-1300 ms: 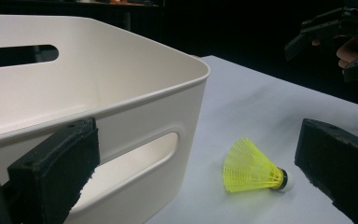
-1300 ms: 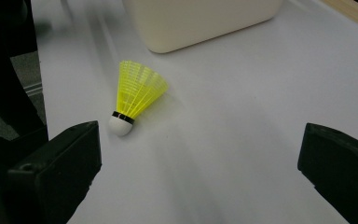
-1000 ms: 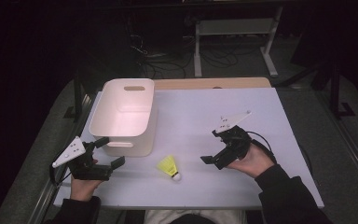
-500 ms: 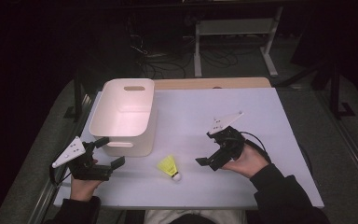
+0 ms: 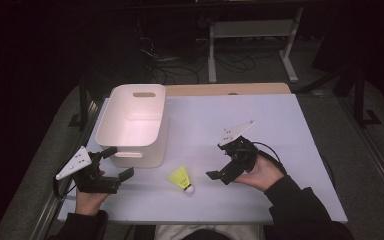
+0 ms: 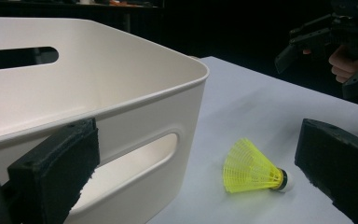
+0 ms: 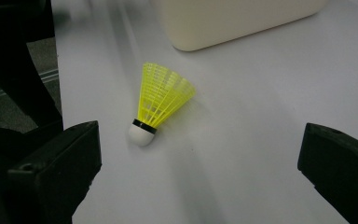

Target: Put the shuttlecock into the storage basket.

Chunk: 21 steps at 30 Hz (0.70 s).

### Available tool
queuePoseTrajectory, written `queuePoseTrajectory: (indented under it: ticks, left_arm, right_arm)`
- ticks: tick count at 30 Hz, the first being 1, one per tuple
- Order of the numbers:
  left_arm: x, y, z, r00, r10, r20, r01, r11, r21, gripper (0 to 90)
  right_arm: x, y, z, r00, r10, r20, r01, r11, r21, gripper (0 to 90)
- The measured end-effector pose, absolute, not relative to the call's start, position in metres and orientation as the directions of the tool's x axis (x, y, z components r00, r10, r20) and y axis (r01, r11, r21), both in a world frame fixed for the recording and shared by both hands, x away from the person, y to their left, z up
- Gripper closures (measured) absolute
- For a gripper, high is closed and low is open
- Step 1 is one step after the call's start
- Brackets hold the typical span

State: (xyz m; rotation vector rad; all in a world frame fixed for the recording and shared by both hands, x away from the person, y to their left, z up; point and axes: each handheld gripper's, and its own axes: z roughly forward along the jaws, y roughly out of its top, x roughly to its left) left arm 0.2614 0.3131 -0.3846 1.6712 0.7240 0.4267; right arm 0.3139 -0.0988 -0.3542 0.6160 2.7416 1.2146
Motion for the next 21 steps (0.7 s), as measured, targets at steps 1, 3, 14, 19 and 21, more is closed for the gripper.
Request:
queuePoseTrajectory:
  ticks: [1,3,14,19,21]
  left_arm:
    - [0.261,0.313,-0.385,0.738,0.666,-0.106,0.23,-0.101,0.968,0.0]
    - [0.261,0.313,-0.385,0.739,0.666,-0.106,0.23,-0.101,0.968,0.0]
    - [0.261,0.313,-0.384,0.74,0.664,-0.107,0.229,-0.099,0.968,0.0]
    - [0.261,0.313,-0.384,0.74,0.664,-0.107,0.229,-0.099,0.968,0.0]
    - [0.261,0.313,-0.385,0.74,0.664,-0.108,0.229,-0.098,0.968,0.0]
  right_arm:
    - [0.314,-0.098,-0.354,-0.916,0.39,0.088,0.328,0.608,0.723,0.0]
    - [0.314,-0.096,-0.355,-0.918,0.387,0.089,0.327,0.61,0.722,0.0]
    - [0.314,-0.086,-0.361,-0.925,0.367,0.099,0.324,0.623,0.712,0.0]
    - [0.313,-0.081,-0.363,-0.926,0.363,0.107,0.327,0.628,0.706,0.0]
    - [0.313,-0.079,-0.364,-0.926,0.36,0.11,0.328,0.628,0.706,0.0]
